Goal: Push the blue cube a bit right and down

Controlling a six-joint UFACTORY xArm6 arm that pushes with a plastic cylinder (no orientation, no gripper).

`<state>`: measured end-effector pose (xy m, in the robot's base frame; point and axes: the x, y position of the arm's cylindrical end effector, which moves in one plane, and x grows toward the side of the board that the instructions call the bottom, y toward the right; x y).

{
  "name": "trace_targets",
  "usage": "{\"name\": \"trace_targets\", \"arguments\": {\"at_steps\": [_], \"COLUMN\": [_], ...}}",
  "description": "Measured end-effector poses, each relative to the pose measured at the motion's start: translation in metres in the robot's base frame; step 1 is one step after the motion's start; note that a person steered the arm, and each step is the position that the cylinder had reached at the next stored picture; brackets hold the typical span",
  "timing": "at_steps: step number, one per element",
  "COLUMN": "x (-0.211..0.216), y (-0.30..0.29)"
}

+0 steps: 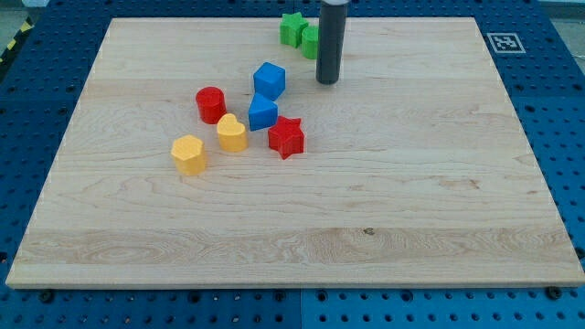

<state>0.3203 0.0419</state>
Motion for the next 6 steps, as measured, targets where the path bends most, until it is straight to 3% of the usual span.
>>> {"name": "trace_targets", "arguments": {"at_steps": [3, 6], "x": [-0.023, -0.003], "y": [-0.125, -0.119]}}
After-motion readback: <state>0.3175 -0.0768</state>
